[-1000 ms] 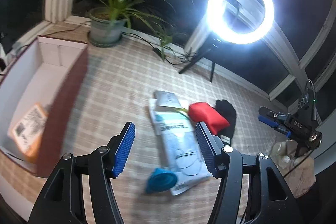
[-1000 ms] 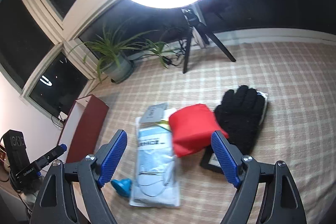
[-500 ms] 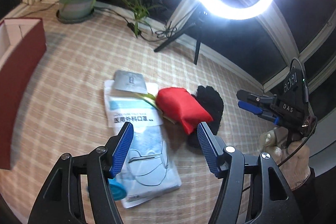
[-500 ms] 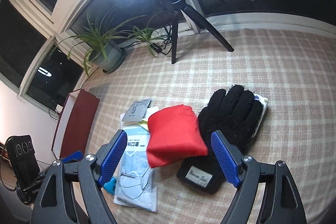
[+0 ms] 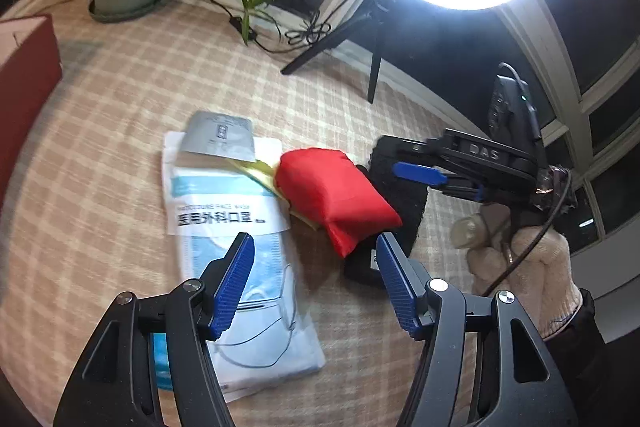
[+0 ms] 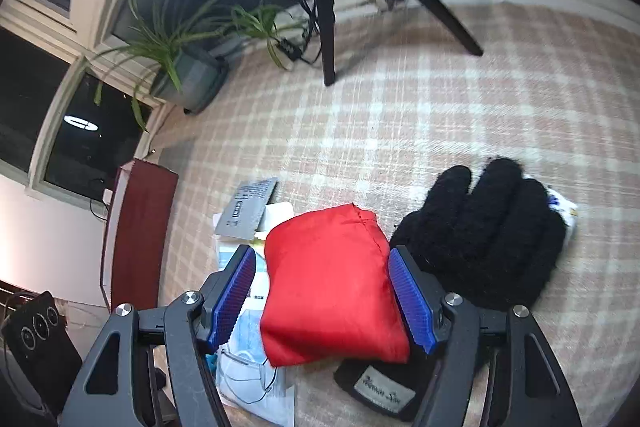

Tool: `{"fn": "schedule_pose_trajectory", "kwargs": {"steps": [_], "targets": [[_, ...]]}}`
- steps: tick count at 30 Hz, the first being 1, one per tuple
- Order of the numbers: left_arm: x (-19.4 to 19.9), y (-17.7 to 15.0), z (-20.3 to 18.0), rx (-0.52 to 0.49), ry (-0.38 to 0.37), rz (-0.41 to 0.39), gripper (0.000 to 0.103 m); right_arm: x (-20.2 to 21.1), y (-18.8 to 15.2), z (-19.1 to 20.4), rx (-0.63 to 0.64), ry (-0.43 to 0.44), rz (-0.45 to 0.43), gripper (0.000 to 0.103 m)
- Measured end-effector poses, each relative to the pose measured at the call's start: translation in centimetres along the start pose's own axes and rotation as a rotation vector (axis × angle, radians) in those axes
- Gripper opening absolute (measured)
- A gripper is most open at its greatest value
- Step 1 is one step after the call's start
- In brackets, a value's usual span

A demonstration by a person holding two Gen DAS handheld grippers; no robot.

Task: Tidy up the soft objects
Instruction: 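Close the grippers on the red fabric pouch, then lift the red pouch and carry it over the cardboard box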

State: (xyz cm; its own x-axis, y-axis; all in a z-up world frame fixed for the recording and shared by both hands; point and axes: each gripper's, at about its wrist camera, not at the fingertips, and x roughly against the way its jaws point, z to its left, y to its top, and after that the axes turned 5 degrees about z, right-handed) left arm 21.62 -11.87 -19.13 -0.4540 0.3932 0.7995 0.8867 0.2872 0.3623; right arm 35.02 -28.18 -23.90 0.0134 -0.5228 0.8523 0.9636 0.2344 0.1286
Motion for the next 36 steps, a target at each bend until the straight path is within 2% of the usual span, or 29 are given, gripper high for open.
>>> {"fn": "schedule_pose_trajectory", "kwargs": {"steps": [7,11,18,24,26,28,36], "targets": [[-4.6,1.0,-0.2,0.017,0.007,0.06,0.063,-2.0,0.7,-0.9,-0.003,-0.001,0.064,0.066],[-6.4,1.6,0.0,0.032,0.007,0.081,0.063,-2.7,0.7,-1.9,-0.024,0.025,0.09,0.066],[-8.4,2.4,0.0,0.044,0.019,0.109,0.063,-3.8,0.5,-2.8,-0.048,0.067,0.123,0.066],[-9.7,2.6,0.1,0.043,0.012,0.131,0.062,-4.6,-0.1,-2.3,-0.027,0.068,0.142,0.066],[-9.9,2.7,-0.1,0.035,0.004,0.133,0.057,-4.7,-0.3,-2.2,-0.026,0.071,0.143,0.064],[-10.0,2.8,-0.3,0.025,-0.01,0.138,0.05,-4.6,-0.4,-2.3,-0.032,0.07,0.142,0.056],[-9.5,2.6,-1.6,-0.019,-0.021,0.135,0.047,-3.6,-2.0,-2.4,-0.057,0.093,0.127,0.052]]}}
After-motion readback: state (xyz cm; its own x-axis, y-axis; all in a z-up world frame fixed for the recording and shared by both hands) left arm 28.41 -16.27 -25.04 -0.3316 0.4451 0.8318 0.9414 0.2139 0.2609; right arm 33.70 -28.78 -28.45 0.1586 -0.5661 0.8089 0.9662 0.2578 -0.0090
